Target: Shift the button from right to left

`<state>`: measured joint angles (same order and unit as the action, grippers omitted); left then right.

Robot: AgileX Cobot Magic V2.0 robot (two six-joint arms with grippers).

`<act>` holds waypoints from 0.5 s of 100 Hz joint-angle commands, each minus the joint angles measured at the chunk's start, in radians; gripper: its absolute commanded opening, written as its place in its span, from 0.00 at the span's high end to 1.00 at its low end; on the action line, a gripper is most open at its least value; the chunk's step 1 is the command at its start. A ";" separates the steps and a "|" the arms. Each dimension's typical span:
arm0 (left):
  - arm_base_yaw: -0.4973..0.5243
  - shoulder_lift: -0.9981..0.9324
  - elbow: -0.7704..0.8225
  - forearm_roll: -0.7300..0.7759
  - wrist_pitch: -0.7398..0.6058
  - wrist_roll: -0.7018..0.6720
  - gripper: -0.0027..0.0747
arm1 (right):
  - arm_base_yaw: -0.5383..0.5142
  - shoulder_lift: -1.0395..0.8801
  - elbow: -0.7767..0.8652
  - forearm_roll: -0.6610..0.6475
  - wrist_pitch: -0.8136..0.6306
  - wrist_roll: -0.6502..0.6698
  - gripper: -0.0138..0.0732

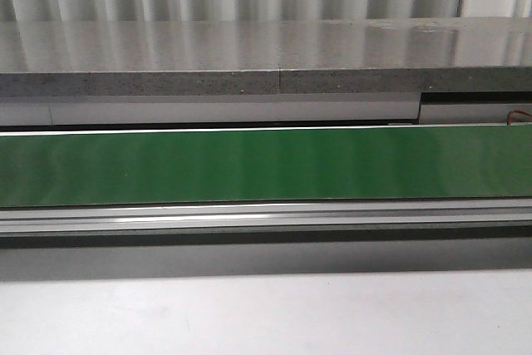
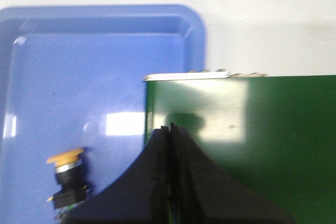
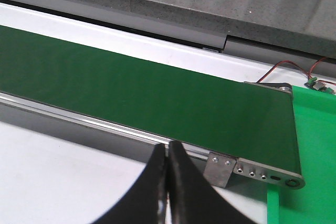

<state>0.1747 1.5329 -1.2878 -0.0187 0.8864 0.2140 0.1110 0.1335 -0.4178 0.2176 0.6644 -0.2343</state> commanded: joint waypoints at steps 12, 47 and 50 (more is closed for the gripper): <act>-0.161 -0.138 0.022 -0.019 -0.092 -0.035 0.99 | 0.002 0.010 -0.025 -0.002 -0.078 -0.006 0.92; -0.225 -0.460 0.307 -0.097 -0.234 -0.035 0.99 | 0.002 0.010 -0.025 -0.002 -0.078 -0.006 0.92; -0.225 -0.489 0.333 -0.097 -0.235 -0.035 0.99 | 0.002 0.010 -0.025 -0.002 -0.078 -0.006 0.92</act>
<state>-0.0418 1.1407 -0.9791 -0.0906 0.7277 0.1876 0.1110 0.1335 -0.4178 0.2176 0.6644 -0.2323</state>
